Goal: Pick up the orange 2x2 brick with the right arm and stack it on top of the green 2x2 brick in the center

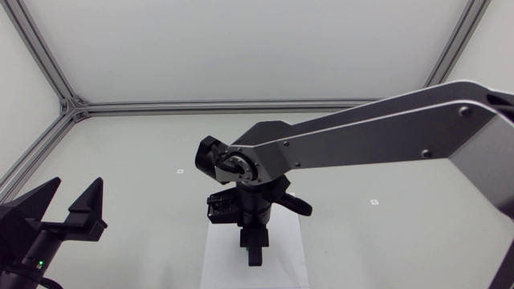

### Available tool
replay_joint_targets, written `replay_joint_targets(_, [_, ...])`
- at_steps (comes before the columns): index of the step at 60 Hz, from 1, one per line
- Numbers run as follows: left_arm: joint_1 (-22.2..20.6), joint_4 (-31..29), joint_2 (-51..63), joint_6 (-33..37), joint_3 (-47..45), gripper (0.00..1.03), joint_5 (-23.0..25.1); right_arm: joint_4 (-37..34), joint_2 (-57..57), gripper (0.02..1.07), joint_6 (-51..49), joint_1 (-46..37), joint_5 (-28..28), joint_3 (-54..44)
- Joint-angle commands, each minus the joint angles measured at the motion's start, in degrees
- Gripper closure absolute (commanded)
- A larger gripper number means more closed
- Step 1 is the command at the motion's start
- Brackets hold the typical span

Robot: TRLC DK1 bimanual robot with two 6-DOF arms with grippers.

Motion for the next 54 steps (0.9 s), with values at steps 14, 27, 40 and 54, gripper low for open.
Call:
replay_joint_targets(14, [0.2, -0.8, -0.5, 0.8, -2.3, 0.04, 0.3, 0.5, 1.6, 0.91, -0.4, -0.3, 0.1, -2.5])
replay_joint_targets(27, [0.2, -0.8, -0.5, 0.8, -2.3, 0.04, 0.3, 0.6, 0.9, 0.92, 0.5, -0.2, 0.0, -3.4])
replay_joint_targets(40, [0.2, -0.8, -0.5, 0.8, -2.3, 0.04, 0.3, 0.6, 0.6, 0.92, 1.2, -0.2, 0.0, -4.0])
replay_joint_targets(54, [0.2, -0.8, -0.5, 0.8, -2.3, 0.04, 0.3, 0.9, 2.0, 0.92, 1.5, -0.4, 0.2, -3.7])
